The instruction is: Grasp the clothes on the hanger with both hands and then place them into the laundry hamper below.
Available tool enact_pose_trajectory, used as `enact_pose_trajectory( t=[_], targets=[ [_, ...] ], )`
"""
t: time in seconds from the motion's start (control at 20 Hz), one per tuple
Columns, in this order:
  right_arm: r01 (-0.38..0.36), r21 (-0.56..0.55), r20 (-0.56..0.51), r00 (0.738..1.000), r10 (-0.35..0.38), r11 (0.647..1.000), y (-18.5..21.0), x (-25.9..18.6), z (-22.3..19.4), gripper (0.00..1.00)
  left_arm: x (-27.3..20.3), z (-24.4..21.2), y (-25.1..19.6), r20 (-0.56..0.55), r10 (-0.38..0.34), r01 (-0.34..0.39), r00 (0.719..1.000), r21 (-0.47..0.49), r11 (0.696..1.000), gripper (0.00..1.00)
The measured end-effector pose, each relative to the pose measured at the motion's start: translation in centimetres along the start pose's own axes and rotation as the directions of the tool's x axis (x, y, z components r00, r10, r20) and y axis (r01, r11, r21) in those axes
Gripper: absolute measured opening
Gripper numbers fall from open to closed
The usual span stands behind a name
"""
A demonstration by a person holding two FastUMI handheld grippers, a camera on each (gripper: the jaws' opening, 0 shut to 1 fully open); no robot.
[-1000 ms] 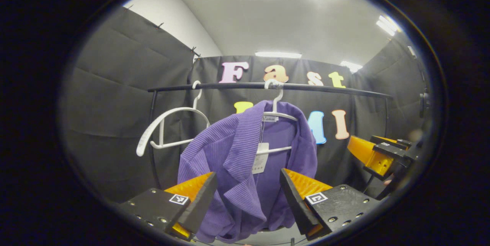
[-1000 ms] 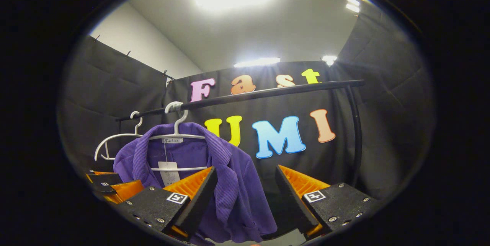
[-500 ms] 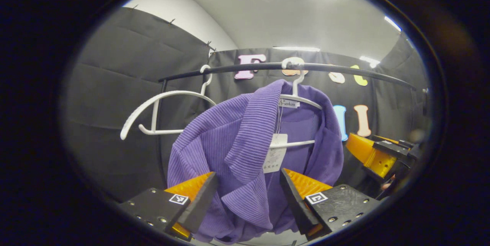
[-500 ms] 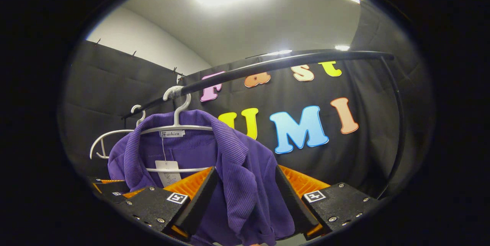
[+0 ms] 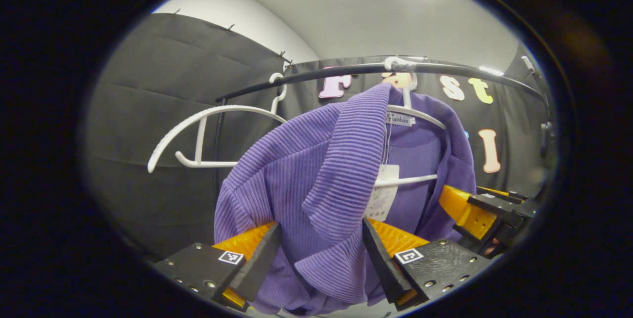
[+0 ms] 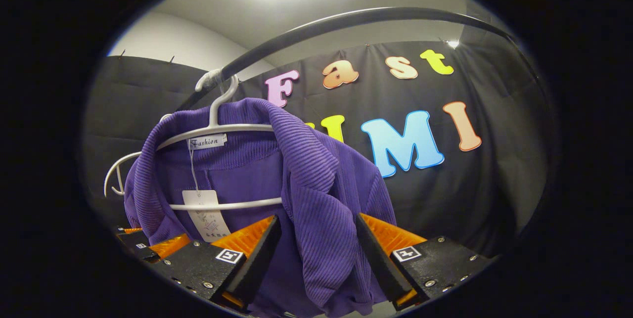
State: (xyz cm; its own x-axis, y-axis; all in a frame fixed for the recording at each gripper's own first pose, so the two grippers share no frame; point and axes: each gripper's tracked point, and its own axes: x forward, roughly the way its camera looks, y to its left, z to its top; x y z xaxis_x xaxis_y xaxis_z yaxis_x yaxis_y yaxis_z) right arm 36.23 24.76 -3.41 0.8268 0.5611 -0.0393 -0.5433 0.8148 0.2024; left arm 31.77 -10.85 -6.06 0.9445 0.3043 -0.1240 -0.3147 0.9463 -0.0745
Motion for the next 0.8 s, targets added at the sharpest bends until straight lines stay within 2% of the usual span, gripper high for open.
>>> enact_pose_trajectory(
  t=[0.05, 0.1, 0.15, 0.25, 0.3, 0.35, 0.4, 0.45, 0.5, 0.55, 0.6, 0.75, 0.8],
  targets=[
    [0.006, -0.003, -0.011, 1.000, -0.006, 1.000, -0.1, 0.5, -0.5, 0.93, 0.1, 0.0, 0.0, 0.003, 0.005, -0.005, 1.000, 0.007, 1.000, 0.99],
    [0.008, -0.006, -0.026, 1.000, -0.008, 1.000, 0.0, 1.0, -1.1, 0.91, 0.2, -0.2, 0.0, 0.001, 0.005, -0.005, 1.000, 0.013, 1.000, 0.99],
    [0.010, -0.008, -0.043, 0.999, -0.010, 1.000, -0.1, 1.4, -1.6, 0.90, 0.3, -0.4, 0.1, -0.006, 0.005, -0.005, 1.000, 0.023, 1.000, 0.92],
    [0.023, -0.011, -0.068, 0.997, -0.024, 1.000, -0.4, 2.2, -2.6, 0.87, 0.2, -0.7, 0.1, -0.023, 0.009, -0.008, 1.000, 0.043, 0.999, 0.92],
    [0.024, -0.011, -0.078, 0.997, -0.025, 1.000, -0.3, 2.3, -3.0, 0.82, 0.2, -0.6, 0.4, -0.017, 0.022, -0.021, 1.000, 0.047, 0.999, 0.92],
    [0.016, -0.007, -0.085, 0.996, -0.016, 1.000, -0.2, 2.3, -3.2, 0.76, 0.4, -0.6, 1.0, -0.011, 0.040, -0.039, 0.999, 0.049, 0.998, 0.84],
    [-0.008, -0.002, -0.085, 0.996, 0.008, 1.000, 0.4, 2.2, -3.1, 0.58, 0.3, -0.8, 1.1, -0.020, 0.037, -0.036, 0.999, 0.048, 0.998, 0.75],
    [-0.008, -0.009, -0.074, 0.997, 0.008, 1.000, 0.4, 1.8, -2.7, 0.48, 0.1, -1.0, 0.9, -0.026, 0.024, -0.022, 0.999, 0.050, 0.998, 0.66],
    [0.016, -0.030, -0.045, 0.999, -0.017, 0.999, -0.6, 1.3, -2.2, 0.23, 0.2, -0.7, 0.9, -0.025, 0.016, -0.015, 1.000, 0.054, 0.998, 0.66],
    [0.014, -0.043, -0.020, 1.000, -0.014, 0.999, -0.9, 0.9, -1.6, 0.11, 0.4, -0.8, 0.6, -0.033, -0.011, 0.013, 0.999, 0.041, 0.999, 0.49],
    [0.008, -0.047, -0.002, 1.000, -0.008, 0.999, -0.8, 0.4, -1.4, 0.07, 0.5, -0.9, 0.0, -0.039, -0.052, 0.053, 0.998, 0.028, 0.998, 0.33],
    [0.017, -0.036, 0.060, 0.998, -0.015, 0.999, -0.8, -0.8, 0.4, 0.07, -0.2, -0.1, 1.0, -0.020, -0.039, 0.039, 0.999, 0.051, 0.998, 0.10],
    [0.024, -0.037, 0.082, 0.996, -0.021, 0.999, -1.0, -1.2, 1.2, 0.07, -0.8, 0.2, 0.9, -0.019, -0.054, 0.054, 0.998, 0.046, 0.997, 0.06]
  ],
)
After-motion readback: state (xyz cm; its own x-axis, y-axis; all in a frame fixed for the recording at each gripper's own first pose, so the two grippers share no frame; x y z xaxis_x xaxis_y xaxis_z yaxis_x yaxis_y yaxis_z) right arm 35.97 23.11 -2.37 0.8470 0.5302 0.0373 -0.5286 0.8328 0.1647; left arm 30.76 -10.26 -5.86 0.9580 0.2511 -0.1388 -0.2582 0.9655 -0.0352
